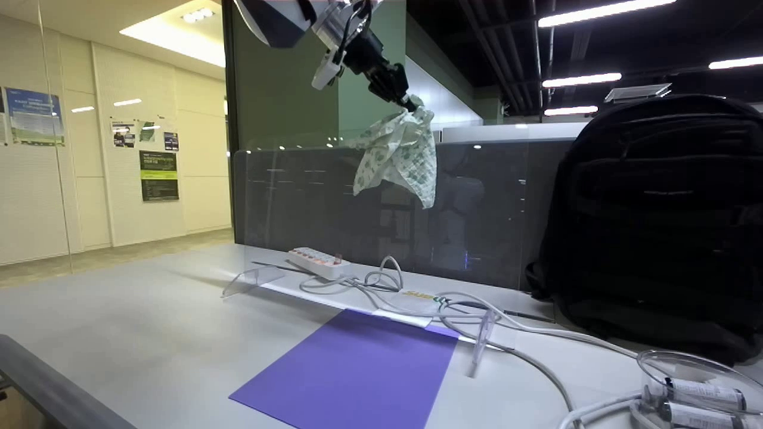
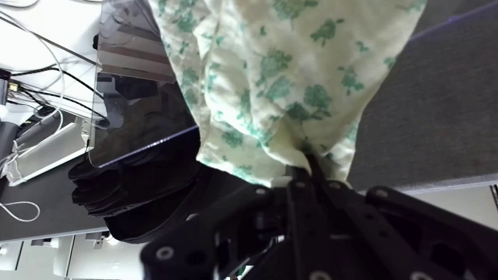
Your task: Hang the towel on the colourless screen
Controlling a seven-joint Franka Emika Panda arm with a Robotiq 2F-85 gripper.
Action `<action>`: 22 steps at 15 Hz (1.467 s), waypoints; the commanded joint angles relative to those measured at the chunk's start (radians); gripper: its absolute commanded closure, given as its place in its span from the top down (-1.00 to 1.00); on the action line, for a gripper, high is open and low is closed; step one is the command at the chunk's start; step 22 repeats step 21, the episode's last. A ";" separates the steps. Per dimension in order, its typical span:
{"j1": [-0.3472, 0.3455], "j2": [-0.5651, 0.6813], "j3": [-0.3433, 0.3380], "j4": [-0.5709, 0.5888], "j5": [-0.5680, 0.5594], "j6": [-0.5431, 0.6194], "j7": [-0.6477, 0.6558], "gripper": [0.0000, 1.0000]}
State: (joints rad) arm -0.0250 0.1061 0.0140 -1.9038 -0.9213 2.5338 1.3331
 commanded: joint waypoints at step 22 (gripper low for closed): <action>0.033 0.006 -0.054 0.093 0.035 0.027 -0.154 1.00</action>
